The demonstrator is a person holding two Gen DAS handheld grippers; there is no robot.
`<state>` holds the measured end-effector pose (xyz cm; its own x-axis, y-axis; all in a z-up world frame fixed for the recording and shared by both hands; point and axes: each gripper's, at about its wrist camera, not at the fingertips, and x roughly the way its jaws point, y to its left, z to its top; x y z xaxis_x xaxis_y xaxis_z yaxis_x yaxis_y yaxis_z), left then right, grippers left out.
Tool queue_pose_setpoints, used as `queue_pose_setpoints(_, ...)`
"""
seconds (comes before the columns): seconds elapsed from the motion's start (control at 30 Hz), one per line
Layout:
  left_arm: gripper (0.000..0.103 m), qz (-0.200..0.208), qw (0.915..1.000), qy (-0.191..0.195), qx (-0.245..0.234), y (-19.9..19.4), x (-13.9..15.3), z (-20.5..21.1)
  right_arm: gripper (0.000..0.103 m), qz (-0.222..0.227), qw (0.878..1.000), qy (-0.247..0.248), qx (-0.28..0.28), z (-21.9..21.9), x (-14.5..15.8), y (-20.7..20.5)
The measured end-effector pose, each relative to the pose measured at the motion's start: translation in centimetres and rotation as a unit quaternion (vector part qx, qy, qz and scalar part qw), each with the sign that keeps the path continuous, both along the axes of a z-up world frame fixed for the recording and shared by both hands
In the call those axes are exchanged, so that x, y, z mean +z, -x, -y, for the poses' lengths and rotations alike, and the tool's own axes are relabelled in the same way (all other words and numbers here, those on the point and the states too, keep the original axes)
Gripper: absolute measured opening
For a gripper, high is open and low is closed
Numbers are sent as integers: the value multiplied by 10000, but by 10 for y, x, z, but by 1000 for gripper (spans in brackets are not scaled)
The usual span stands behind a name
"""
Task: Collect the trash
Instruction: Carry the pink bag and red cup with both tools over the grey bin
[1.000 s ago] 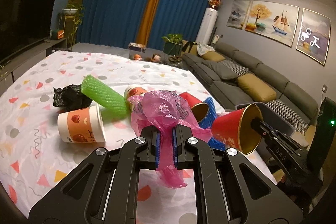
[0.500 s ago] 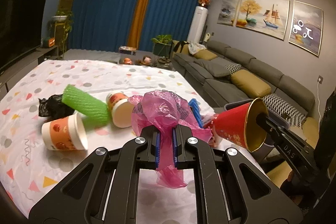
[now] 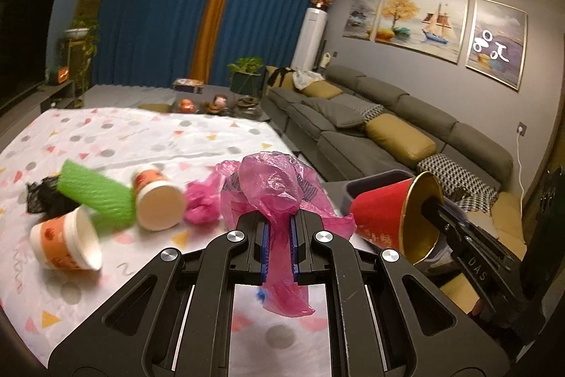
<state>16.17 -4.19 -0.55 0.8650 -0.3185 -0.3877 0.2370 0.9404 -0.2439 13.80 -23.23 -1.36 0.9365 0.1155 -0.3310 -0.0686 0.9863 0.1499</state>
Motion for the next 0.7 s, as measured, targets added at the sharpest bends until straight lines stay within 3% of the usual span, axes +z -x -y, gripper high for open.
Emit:
queue_pose_setpoints(0.43,8,178,9953,-172,-939,-35,13,101,5,137,9934,49,-1140,83,7,-2)
queue_pose_setpoints(0.7,8,155,9910,-256,-1304,-63,5,148,5,71,9890,-22,-1479,113,-4,-9)
